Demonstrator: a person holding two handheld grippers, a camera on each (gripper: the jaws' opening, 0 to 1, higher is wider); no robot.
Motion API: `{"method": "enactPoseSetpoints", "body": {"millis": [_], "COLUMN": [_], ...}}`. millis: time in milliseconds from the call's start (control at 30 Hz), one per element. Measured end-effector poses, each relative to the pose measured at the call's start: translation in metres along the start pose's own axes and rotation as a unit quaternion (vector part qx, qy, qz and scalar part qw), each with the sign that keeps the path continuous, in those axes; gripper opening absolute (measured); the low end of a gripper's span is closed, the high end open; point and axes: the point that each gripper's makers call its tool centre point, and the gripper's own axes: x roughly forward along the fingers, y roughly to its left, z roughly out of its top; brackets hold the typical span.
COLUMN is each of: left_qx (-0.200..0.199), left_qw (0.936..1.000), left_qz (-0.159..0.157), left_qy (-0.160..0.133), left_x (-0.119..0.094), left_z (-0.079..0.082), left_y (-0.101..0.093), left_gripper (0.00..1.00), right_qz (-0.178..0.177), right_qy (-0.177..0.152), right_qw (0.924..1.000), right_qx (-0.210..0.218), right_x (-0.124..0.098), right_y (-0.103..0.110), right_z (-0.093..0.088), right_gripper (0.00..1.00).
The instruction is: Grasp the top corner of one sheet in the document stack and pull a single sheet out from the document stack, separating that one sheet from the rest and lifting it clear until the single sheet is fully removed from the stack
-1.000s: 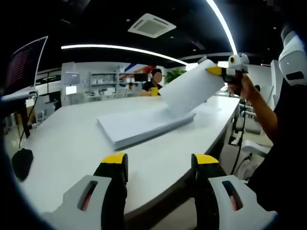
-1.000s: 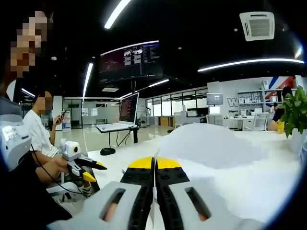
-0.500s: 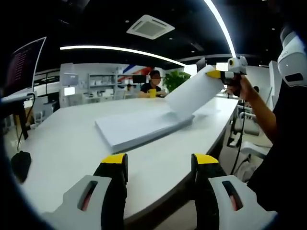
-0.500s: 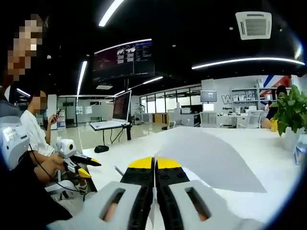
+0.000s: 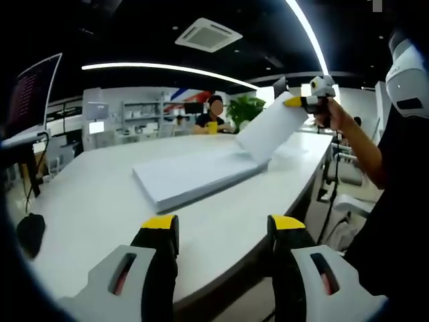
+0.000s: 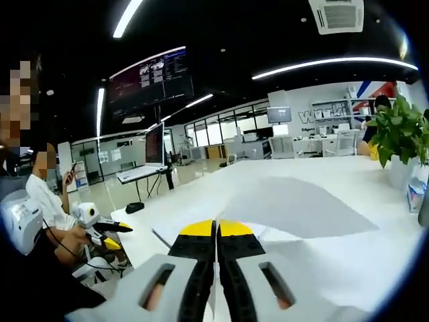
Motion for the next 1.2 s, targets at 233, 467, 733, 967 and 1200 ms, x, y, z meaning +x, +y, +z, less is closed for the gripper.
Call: {"method": "enactPoseSetpoints", "body": {"millis": [233, 467, 733, 967, 1200], "left_qx": [-0.008, -0.011, -0.012, -0.008, -0.013], "left_qw": [0.9999, 0.9999, 0.9999, 0.9999, 0.9999], "left_qz": [0.01, 0.006, -0.003, -0.012, -0.01], "left_qy": [-0.001, -0.001, -0.001, -0.003, 0.001], "left_x": [0.001, 0.004, 0.012, 0.016, 0.015], "left_z": [-0.004, -0.004, -0.006, -0.003, -0.007], "left_y": [0.007, 0.006, 0.004, 0.002, 0.004], "left_gripper": [0.53, 0.53, 0.53, 0.53, 0.53], "right_qz": [0.005, -0.039, -0.077, -0.164, -0.189], "right_qy": [0.043, 0.102, 0.17, 0.217, 0.212], "right_qw": [0.9972, 0.9924, 0.9752, 0.9462, 0.9356], "right_qx": [0.062, 0.057, 0.119, 0.175, 0.209], "right_x": [-0.009, -0.036, -0.07, -0.092, -0.089], "right_y": [-0.032, -0.065, -0.119, -0.186, -0.194], "right_z": [0.001, -0.001, -0.042, -0.092, -0.118], "right_gripper": [0.02, 0.02, 0.02, 0.02, 0.02]}}
